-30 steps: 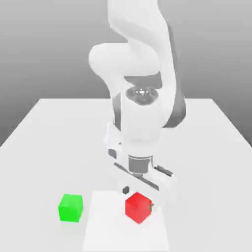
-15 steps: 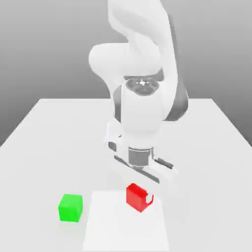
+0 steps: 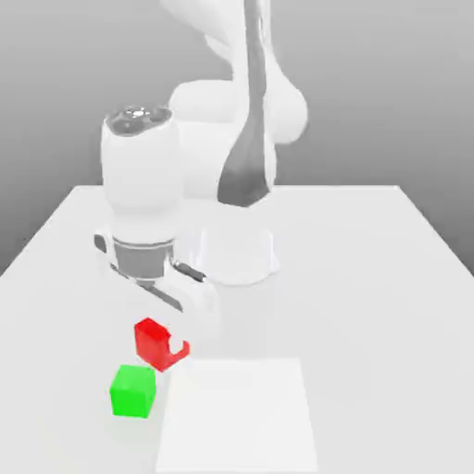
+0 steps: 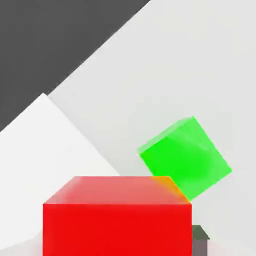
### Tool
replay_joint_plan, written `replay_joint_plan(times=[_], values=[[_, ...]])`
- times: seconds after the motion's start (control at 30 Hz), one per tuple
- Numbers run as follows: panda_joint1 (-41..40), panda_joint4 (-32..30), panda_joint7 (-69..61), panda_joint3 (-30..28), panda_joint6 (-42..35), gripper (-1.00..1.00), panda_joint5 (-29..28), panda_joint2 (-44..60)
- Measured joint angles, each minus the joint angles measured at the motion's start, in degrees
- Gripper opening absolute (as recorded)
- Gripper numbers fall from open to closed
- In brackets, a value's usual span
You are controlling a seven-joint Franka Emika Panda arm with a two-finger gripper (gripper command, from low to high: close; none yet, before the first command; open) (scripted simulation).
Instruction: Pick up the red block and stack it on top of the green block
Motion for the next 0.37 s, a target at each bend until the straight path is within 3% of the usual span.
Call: replay_joint_plan(times=[0.1,0.23,0.27,0.37], values=[[-1.58,0.37,-3.10,-1.07,0.87,-1.00,-0.16,1.23],[-2.45,0.74,-4.31,0.02,7.96,-1.00,0.78,8.71],[-2.55,0.82,-4.52,0.20,9.64,1.00,1.06,10.50],[-2.55,0.82,-4.52,0.20,9.64,1.00,1.06,10.50]])
